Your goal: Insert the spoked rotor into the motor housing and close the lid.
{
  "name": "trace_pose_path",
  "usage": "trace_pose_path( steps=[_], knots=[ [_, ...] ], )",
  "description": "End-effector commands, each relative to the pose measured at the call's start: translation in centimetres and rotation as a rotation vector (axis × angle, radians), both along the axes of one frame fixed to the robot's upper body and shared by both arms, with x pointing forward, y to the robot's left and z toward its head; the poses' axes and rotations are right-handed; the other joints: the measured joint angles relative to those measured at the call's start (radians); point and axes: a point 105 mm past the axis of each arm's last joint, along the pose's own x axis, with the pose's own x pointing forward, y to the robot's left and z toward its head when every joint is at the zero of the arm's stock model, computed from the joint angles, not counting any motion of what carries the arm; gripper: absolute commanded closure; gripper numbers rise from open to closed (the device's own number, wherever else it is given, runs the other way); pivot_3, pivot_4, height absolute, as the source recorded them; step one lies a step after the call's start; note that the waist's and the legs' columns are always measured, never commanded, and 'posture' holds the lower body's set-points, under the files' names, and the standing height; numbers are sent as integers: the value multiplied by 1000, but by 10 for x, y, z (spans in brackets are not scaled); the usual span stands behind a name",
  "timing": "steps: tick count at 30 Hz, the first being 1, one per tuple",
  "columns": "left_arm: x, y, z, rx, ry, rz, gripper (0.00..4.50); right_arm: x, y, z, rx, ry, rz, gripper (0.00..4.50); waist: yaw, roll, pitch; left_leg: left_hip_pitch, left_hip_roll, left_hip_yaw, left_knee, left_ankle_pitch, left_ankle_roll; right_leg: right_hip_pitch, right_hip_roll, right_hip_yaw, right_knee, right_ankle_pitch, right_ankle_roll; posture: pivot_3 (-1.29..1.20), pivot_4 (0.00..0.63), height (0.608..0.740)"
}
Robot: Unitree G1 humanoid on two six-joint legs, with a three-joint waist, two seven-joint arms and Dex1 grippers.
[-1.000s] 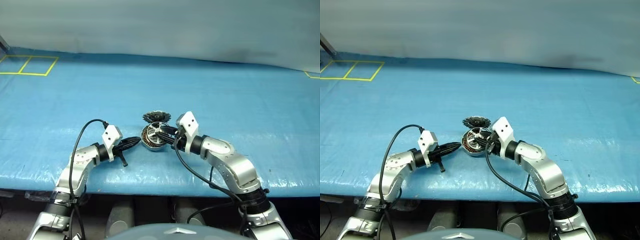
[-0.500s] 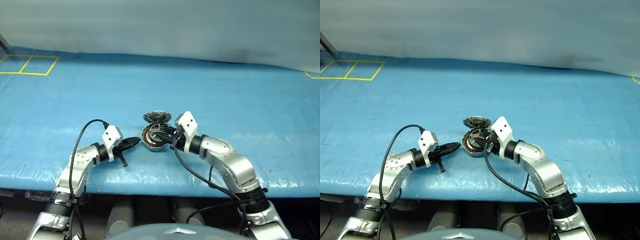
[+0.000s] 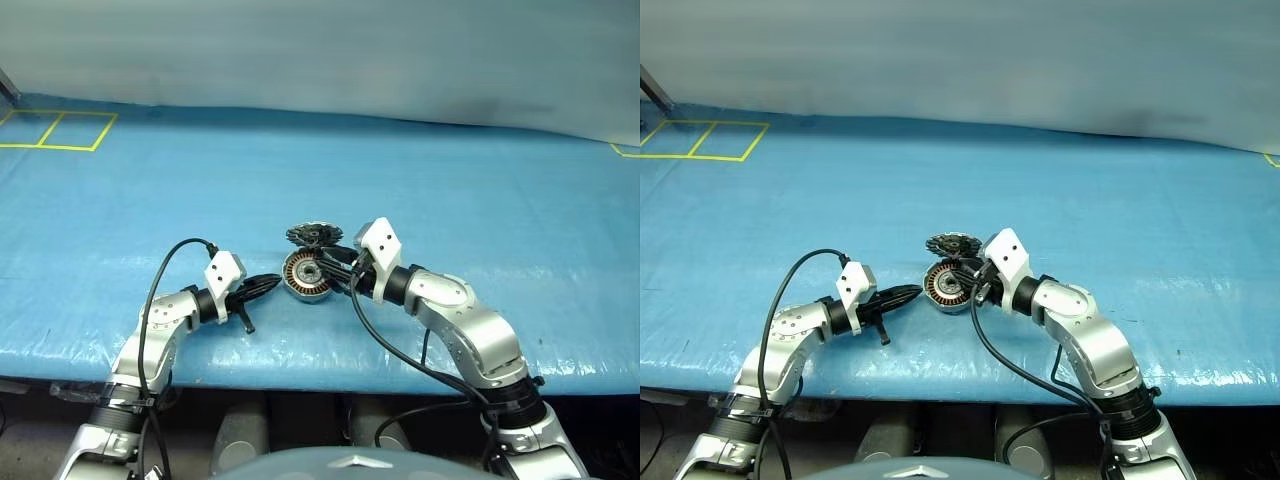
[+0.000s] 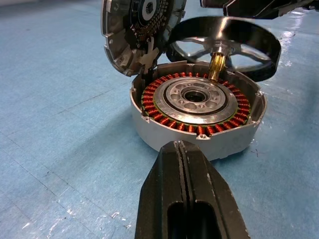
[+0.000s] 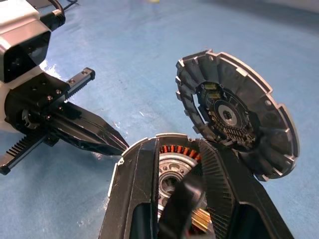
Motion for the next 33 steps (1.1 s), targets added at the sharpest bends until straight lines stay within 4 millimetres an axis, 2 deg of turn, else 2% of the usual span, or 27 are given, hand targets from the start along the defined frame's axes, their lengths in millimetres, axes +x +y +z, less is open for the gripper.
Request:
trace_pose_path(
  steps=[1,10,15,19,25,28,33],
  knots=[
    [1,-1,2,-11,-17,-2,4500,0,-2,16,40,-49,-9,3175,0,0,0,0,0,0,0,0,0,0,0,0,0,0,0,0,150,740],
    [0,-1,1,-9,-15,-2,4500,7,-25,24,133,-29,-113,3175,0,0,0,0,0,0,0,0,0,0,0,0,0,0,0,0,150,740],
    [-1,0,0,-10,-11,-3,4500,12,-45,27,225,9,-216,3175,0,0,0,0,0,0,0,0,0,0,0,0,0,0,0,0,150,740],
    [-1,-1,0,-11,-6,-7,4500,8,-58,25,430,118,-233,3175,0,0,0,0,0,0,0,0,0,0,0,0,0,0,0,0,150,740],
    [-1,0,-1,-1,1,-10,4500,9,-75,8,683,286,-302,3175,-1,0,0,1,0,0,-1,0,0,1,0,0,0,0,0,0,150,740],
    [0,0,0,3,1,-12,4500,8,-76,-2,788,363,-315,2557,-3,0,0,1,0,0,-1,0,0,0,0,0,0,0,0,0,150,740],
    [1,1,0,10,0,-13,4500,13,-78,-16,924,469,-388,957,-2,0,0,1,0,0,-3,0,0,0,0,0,0,-1,-1,0,150,740]
  ],
)
